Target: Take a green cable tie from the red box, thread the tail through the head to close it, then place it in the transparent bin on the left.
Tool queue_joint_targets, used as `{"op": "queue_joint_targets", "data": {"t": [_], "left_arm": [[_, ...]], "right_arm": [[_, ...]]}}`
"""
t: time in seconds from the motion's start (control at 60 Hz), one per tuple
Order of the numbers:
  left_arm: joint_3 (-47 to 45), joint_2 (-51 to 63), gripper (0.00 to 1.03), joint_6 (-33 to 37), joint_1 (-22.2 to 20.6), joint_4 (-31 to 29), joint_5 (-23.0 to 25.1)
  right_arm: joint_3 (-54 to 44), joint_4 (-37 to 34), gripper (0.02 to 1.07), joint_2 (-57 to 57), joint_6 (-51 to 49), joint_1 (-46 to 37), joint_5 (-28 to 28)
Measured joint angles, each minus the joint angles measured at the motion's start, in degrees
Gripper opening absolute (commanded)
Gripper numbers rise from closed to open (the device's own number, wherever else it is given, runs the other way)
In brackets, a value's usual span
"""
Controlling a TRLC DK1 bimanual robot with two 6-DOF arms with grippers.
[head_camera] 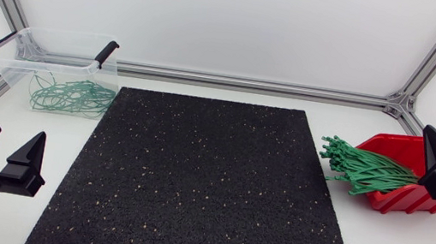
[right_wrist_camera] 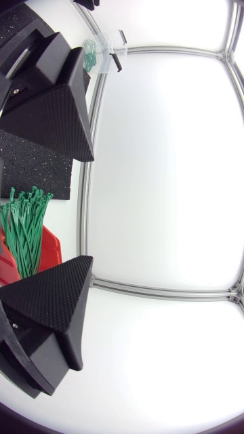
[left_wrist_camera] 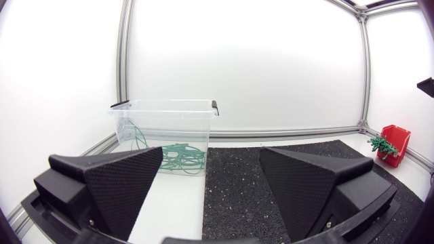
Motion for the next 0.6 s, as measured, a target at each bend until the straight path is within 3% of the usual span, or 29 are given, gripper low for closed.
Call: {"op": "queue_joint_targets", "data": {"t": [0.45,0.6], "left_arm": [[0.0,0.0,0.99,0.0,0.0,0.0,0.0],[0.0,0.0,0.99,0.0,0.0,0.0,0.0]], "right_arm": [[21.1,-14.0,0.99,21.7,0.4,-3.4,-4.3],[30.2,-22.3,0.99,30.1,-1.7,-8.7,-12.8]]}}
